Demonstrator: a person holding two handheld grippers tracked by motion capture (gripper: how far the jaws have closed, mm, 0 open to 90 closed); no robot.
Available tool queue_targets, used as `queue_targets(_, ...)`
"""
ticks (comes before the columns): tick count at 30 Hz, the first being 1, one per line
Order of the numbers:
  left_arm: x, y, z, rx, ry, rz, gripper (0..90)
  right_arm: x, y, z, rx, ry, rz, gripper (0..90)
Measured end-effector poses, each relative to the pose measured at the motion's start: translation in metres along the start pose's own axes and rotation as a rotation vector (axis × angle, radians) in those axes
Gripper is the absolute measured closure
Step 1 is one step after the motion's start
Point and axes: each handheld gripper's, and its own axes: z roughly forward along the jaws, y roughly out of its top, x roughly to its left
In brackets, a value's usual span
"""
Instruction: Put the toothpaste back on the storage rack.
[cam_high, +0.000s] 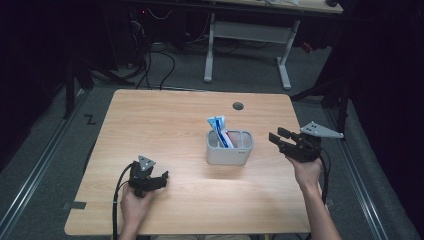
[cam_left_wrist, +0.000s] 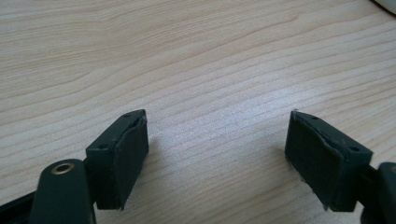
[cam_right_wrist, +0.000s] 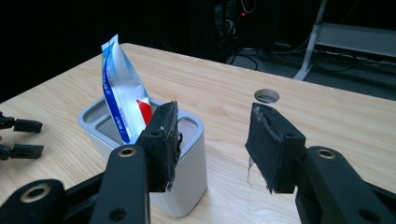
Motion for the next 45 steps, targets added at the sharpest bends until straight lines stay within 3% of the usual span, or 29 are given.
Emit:
queue_targets(17, 0.0, 0.0, 0.0, 0.0, 0.0, 0.0, 21.8, -0.011, -0.016, -0.015, -0.012, -0.027, 0.044, 53.2)
queue_targets(45, 0.0, 0.0, 0.0, 0.0, 0.0, 0.0, 21.8, -0.016, -0.04, -0.017, 0.008, -0.048, 0.076, 54.1)
